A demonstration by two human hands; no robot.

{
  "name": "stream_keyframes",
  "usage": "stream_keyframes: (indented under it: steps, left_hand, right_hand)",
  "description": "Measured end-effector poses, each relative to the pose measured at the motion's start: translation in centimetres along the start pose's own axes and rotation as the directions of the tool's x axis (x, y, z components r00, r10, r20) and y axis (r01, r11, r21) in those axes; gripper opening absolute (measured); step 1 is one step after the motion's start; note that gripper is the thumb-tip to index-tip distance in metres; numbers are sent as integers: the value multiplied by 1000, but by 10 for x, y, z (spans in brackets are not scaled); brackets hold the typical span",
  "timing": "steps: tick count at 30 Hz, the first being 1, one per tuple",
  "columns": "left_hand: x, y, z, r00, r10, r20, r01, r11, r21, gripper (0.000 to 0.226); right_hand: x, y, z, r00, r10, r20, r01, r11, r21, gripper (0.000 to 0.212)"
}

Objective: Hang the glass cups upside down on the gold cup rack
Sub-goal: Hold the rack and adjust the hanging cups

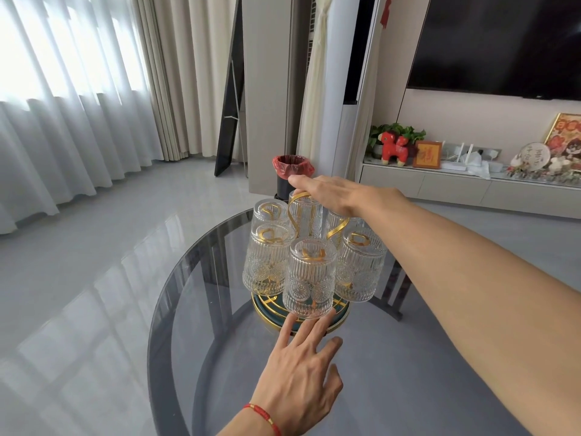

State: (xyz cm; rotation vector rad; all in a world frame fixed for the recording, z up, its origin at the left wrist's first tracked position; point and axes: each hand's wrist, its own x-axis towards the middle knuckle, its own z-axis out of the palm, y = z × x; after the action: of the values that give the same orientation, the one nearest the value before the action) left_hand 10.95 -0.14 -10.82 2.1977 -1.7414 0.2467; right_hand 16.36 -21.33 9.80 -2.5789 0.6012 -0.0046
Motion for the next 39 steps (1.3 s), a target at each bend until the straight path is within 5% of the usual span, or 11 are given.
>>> stream_keyframes:
  steps: [14,21,25,28,39]
  left_hand:
    - [1,-2,3,999,9,-42,-8,1000,10,37]
    - [1,-3,3,999,8,-33,-7,999,38,39]
    - [1,-3,2,999,13,-40,-12,999,47,38]
    - [1,-3,2,999,16,-44,-14,999,47,38]
    - [1,-2,2,998,14,-56,-12,999,35,40]
  right_hand:
    - [-10,-2,-5,998,-62,-29,63,997,48,79]
    - [-18,-11,-18,956,-209,-206,236,965,112,71]
    - [-20,-30,-14,956,-293,-33,293,956,14,73]
    - [-18,-38,-5,972,-225,66,229,971,-62,87]
    - [-10,-45,-2,985,-144,96,154,982,-110,97]
